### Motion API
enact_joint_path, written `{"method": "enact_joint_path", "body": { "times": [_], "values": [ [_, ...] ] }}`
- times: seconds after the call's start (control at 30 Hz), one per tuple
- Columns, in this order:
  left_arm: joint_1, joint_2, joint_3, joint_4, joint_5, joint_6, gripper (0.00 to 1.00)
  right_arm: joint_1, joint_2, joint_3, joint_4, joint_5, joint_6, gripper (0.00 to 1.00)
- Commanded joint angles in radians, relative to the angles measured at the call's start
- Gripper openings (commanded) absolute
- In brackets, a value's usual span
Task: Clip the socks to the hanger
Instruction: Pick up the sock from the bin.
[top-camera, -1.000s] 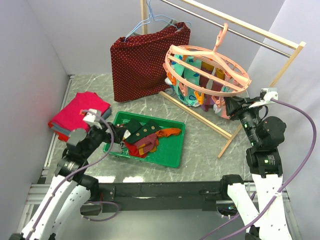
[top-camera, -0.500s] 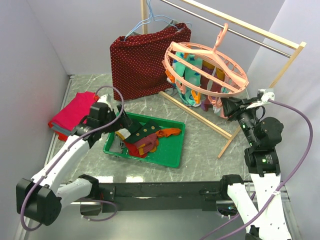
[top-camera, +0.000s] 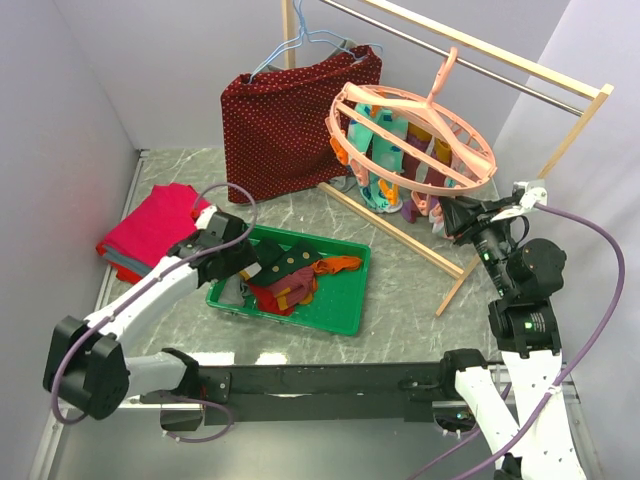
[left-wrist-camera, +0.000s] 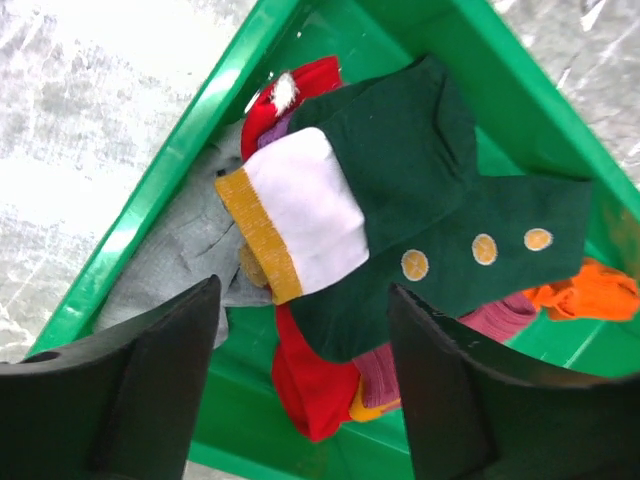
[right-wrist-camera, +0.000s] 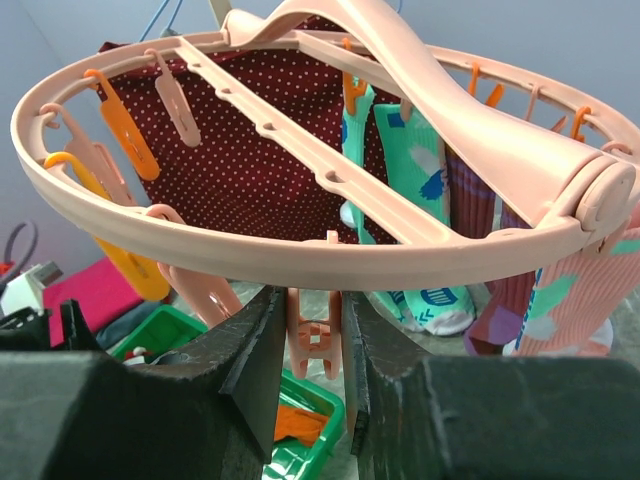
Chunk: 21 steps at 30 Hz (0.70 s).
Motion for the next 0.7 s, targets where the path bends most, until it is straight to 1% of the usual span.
{"method": "enact_joint_path", "body": {
  "times": [0.0,0.13,0.2,0.23,0.37,0.4,0.47,0.5,0.57,0.6,0.67],
  "values": [
    [-0.027,0.034,0.036,0.023,-0.087,-0.050,0.70,0.012,-0.013,-0.012,0.018,0.002,-0.013,0.00],
    [-0.030,0.093,0.051,0.035,-0.133,-0.045,0.62,0.010,-0.019,-0.015,0.018,0.005,-0.016,0.00],
    [-0.031,0.113,0.057,0.038,-0.133,-0.044,0.59,0.010,-0.020,-0.015,0.015,0.006,-0.018,0.00],
    [-0.031,0.132,0.062,0.040,-0.132,-0.045,0.56,0.012,-0.022,-0.015,0.015,0.006,-0.018,0.00],
    [-0.040,0.160,0.061,0.050,-0.150,-0.041,0.48,0.010,-0.024,-0.017,0.012,0.008,-0.020,0.00],
    [-0.044,0.163,0.061,0.053,-0.155,-0.036,0.43,0.012,-0.024,-0.015,0.012,0.008,-0.020,0.00],
    [-0.051,0.169,0.061,0.055,-0.172,-0.025,0.36,0.010,-0.020,-0.013,0.009,0.006,-0.021,0.00],
    [-0.054,0.170,0.065,0.054,-0.178,-0.022,0.30,0.010,-0.022,-0.013,0.011,0.008,-0.021,0.00],
    [-0.059,0.175,0.070,0.052,-0.192,-0.012,0.24,0.010,-0.024,-0.013,0.009,0.008,-0.021,0.00],
    [-0.060,0.175,0.074,0.049,-0.196,-0.007,0.16,0.012,-0.022,-0.013,0.009,0.008,-0.021,0.00],
    [-0.071,0.175,0.087,0.041,-0.210,0.013,0.07,0.012,-0.024,-0.013,0.008,0.009,-0.021,0.00]
  ]
}}
